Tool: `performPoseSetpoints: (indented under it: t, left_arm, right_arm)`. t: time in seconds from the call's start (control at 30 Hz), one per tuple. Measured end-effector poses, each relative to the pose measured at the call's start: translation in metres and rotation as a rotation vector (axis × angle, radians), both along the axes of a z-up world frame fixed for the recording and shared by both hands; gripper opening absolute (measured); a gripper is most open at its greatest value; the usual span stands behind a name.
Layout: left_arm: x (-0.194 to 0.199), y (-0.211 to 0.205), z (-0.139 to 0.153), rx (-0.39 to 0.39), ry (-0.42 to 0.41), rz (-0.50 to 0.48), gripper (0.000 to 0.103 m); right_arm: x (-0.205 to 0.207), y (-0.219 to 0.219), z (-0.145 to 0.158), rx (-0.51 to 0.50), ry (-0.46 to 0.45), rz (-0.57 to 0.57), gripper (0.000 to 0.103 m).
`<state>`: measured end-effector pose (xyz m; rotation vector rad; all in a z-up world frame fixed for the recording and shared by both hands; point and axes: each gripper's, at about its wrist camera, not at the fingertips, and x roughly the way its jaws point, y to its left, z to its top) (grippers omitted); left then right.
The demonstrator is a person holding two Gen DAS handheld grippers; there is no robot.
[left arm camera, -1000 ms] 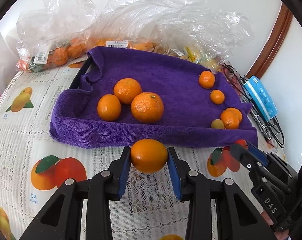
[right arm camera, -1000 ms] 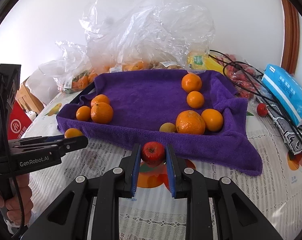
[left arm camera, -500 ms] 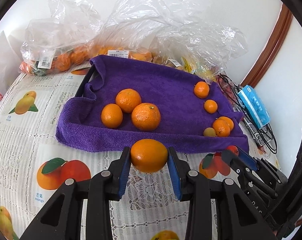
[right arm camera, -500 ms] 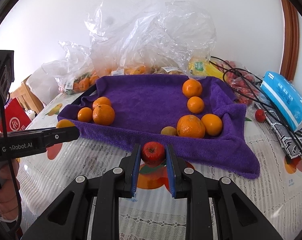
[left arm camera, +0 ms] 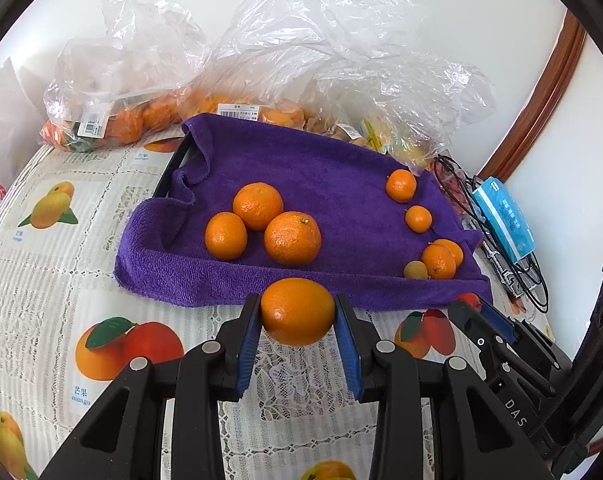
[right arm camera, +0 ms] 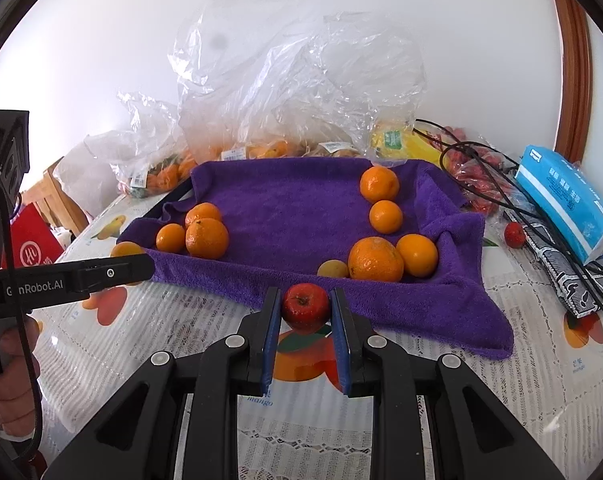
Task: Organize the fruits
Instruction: 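Lift both held fruits and carry them over onto the purple towel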
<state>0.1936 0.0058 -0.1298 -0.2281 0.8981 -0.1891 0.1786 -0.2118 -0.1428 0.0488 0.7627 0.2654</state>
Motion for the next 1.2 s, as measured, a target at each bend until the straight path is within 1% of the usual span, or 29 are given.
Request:
performPoseSetpoints:
  t: [0.17,0.5,0.67,1.2]
  left_arm:
    - [0.0006,-0.0007,0.0,0.0,0.001,-0.001,0.034]
    - [-0.0019,0.0012,0.0054,-0.012,-0.022,0.003,0.034]
    - [-0.0016,0.002,0.006,-0.015,-0.023,0.008,0.034]
    - [-0.0014,0.0033,0.0077,-0.02,-0.032,0.011,0.034]
  right_arm:
    - [-0.0013,-0.0042,0.0029,0.012,-0.008,-0.01,0.024]
    - [-0.0021,-0.0077,0.0049,0.028,-0.016,-0.017,0.024]
    - [-0.0026,-0.0055,0.0042,0.016,-0.019,-0.013,0.024]
    - [-0.0042,-0.0066,0.0048,0.023,-0.032,-0.016,0.024]
